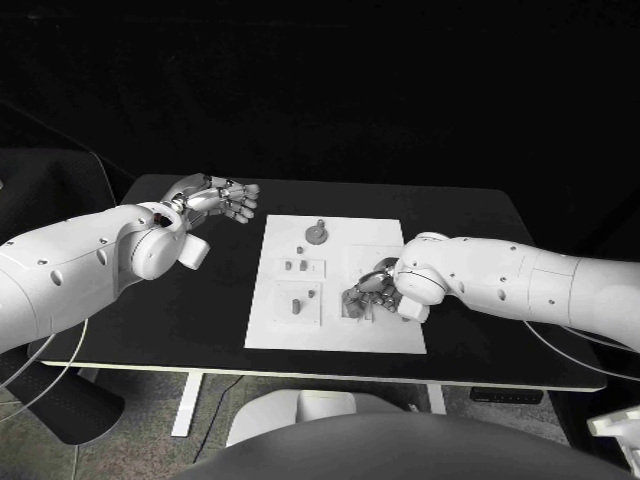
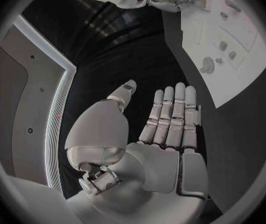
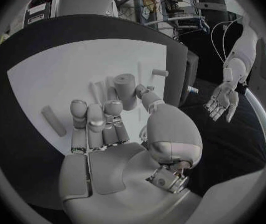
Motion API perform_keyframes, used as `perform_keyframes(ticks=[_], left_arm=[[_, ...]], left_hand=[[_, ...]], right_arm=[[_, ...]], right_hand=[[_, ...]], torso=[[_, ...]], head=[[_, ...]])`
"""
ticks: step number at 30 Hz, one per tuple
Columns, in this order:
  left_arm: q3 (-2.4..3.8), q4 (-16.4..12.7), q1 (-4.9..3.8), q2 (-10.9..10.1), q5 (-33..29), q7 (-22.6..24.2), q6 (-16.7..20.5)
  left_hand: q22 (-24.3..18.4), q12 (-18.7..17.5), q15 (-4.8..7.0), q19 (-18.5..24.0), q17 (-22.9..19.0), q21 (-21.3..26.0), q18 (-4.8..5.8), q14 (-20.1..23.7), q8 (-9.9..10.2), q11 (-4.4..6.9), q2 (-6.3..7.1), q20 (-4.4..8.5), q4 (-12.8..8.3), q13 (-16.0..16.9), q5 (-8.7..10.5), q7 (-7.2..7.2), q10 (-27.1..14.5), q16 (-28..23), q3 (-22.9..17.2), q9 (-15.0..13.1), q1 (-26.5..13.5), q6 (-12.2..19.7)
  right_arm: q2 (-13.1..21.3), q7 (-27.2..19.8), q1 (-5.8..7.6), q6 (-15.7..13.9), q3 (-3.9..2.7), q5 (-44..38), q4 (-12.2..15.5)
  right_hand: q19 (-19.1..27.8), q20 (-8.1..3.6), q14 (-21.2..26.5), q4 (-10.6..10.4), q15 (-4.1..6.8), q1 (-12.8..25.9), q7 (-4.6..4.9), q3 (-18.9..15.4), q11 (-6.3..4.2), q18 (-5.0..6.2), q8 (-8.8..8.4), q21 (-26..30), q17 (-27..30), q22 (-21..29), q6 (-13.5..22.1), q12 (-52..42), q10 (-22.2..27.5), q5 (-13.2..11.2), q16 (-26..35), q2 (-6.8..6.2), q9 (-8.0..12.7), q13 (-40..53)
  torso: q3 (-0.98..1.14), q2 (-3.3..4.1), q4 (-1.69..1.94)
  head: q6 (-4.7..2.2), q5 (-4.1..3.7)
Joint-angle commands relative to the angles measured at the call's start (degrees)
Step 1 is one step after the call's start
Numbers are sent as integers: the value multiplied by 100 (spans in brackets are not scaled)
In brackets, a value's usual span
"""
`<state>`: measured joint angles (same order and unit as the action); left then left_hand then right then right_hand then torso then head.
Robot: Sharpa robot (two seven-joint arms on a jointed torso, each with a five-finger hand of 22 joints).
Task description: Assemble the parts on the task board
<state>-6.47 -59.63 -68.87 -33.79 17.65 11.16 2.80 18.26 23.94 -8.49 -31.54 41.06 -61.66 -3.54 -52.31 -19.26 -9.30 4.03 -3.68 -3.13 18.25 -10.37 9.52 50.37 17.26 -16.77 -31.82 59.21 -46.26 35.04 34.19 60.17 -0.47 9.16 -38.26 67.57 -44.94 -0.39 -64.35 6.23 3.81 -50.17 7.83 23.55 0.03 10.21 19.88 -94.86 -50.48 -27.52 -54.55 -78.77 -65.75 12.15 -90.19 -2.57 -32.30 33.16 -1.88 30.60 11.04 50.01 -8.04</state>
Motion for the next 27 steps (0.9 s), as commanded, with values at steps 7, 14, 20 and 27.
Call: perform_keyframes(ticks=[7, 14, 20, 27], left_arm=[[5, -17, -6, 12, 21, 31, -74], [5, -18, -8, 2, 24, 8, -83], [5, -20, -8, -8, 29, 4, -75], [5, -20, -8, -7, 33, 5, -76]], left_hand=[[8, -29, -17, 18, -8, 28, 34, 25, 26, 6, 11, -2, 2, 7, -17, -10, 29, -38, 29, 2, -67, -22], [8, -30, -17, 19, -9, 29, 34, 27, 26, 6, 9, -2, 3, 7, -18, -10, 28, -39, 30, 2, -69, -22], [8, -31, -17, 21, -11, 31, 35, 30, 26, 6, 7, -2, 4, 7, -18, -10, 27, -40, 31, 2, -71, -23], [8, -33, -18, 23, -12, 33, 35, 33, 26, 6, 6, -2, 5, 7, -18, -10, 26, -41, 32, 2, -74, -24]], right_arm=[[-25, -24, -24, -22, 9, -117, 49], [-23, -45, -24, -96, 9, -156, 21], [-22, -88, -23, -196, 9, -200, 39], [-23, -111, -23, -157, 9, -261, 64]], right_hand=[[6, 57, 47, -56, 14, 234, 92, -73, 19, 108, -50, -515, 3, -6, -29, 6, 48, -17, -22, -116, 28, 4], [8, 63, 56, -109, 9, 406, 93, -118, 22, 115, -69, -505, 9, -3, -20, 10, 58, -15, -18, -188, 49, 5], [8, 65, 60, -133, 7, 492, 94, -138, 23, 118, -80, -501, 11, -1, -11, 11, 63, -16, -17, -224, 60, 6], [7, 66, 60, -143, 6, 548, 94, -152, 23, 122, -86, -499, 12, 0, -7, 11, 65, -17, -17, -267, 68, 7]], torso=[[-3, -1, -1], [-2, 3, 3], [2, 2, -3], [4, 0, -1]], head=[[-1, 0], [-1, 1], [-1, -2], [-1, -1]])
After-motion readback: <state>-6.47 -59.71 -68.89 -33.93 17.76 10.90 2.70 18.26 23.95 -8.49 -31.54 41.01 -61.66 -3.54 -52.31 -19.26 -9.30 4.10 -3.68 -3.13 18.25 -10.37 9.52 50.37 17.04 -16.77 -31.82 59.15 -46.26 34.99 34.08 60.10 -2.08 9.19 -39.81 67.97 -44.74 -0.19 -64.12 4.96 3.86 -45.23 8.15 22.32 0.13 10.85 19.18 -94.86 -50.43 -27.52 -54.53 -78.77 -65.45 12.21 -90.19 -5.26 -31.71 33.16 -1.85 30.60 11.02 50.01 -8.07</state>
